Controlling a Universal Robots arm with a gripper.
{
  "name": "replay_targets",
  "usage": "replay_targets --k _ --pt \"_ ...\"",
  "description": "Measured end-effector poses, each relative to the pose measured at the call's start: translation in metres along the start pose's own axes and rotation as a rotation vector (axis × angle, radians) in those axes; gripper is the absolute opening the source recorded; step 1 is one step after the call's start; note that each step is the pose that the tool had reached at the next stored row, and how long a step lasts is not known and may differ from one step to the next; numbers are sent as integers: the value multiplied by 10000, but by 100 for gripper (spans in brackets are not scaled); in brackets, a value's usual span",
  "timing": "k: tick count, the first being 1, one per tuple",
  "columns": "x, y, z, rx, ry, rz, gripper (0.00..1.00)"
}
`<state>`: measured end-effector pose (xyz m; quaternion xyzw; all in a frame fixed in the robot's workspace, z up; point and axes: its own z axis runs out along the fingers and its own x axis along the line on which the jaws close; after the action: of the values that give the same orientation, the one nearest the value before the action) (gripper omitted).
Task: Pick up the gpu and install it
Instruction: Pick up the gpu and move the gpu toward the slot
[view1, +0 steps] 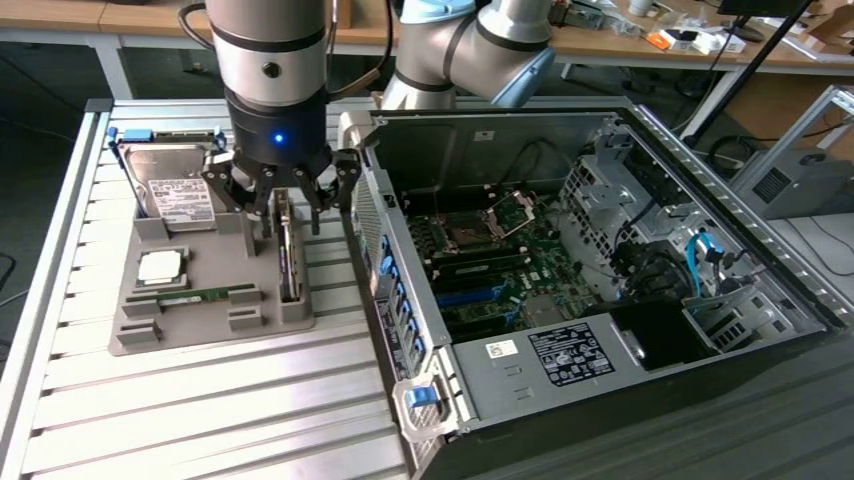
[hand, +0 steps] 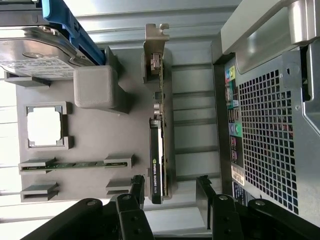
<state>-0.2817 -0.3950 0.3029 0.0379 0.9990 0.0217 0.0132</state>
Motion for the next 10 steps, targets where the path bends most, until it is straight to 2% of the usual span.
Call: replay_targets --k 10 --pt "1 -2 45 0 0 0 54"
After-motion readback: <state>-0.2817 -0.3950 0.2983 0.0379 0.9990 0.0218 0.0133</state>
